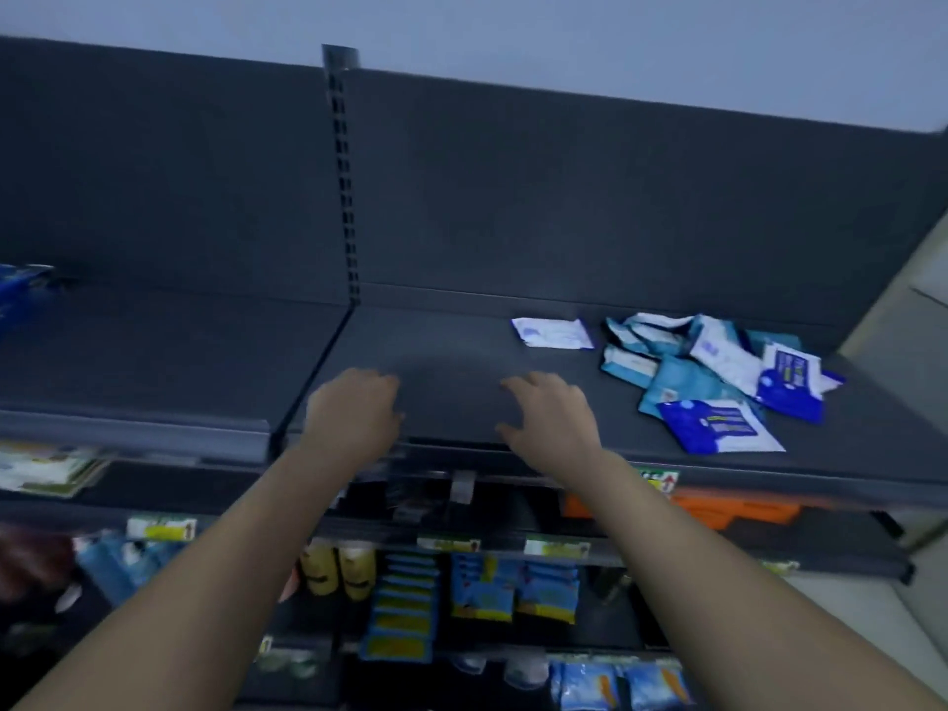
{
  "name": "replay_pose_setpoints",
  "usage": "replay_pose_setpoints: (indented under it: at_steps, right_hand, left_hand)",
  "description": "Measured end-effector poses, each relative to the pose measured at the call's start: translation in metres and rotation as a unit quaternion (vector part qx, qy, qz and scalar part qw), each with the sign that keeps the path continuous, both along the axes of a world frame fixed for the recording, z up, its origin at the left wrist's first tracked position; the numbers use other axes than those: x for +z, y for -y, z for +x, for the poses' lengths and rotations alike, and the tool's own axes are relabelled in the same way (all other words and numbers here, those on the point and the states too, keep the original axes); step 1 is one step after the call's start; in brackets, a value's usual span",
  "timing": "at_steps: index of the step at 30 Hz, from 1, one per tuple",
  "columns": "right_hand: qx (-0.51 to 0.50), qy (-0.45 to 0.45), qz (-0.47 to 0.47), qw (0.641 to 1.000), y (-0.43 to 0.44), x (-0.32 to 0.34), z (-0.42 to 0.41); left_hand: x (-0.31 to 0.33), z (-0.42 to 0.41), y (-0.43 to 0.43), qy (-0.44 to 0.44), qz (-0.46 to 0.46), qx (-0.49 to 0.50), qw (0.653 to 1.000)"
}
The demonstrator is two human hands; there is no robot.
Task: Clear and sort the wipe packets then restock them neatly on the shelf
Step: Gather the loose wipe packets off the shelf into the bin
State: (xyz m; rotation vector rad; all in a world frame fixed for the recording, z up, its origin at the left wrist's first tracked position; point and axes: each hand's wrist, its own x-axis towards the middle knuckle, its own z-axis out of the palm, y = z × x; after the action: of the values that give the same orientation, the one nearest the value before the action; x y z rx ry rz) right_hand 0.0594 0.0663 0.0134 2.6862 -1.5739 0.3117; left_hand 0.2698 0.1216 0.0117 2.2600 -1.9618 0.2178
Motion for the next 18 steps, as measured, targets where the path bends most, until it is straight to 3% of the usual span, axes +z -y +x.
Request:
replay_pose_setpoints:
  at_steps: [8,13,18]
  right_hand:
    - [-0.157,-0.019,0.01,0.987,0.052,-0.01,-0.086]
    - [-0.32,-0.012,0.125,0.939,0.094,-0.022,-0.128]
    - [-0.362,-0.007,0.184,0.914,0.128,-0.033,-0.142]
  left_hand:
    - [-0.004,-0.085,0.089,-0.024,0.001,-0.104,0.994]
    - [-0.009,-0.128,0.153,-0.02,0.026,-0.148,0.988]
    - [-0.021,-0.152,0.214,-0.02,0.071,-0.146,0.986]
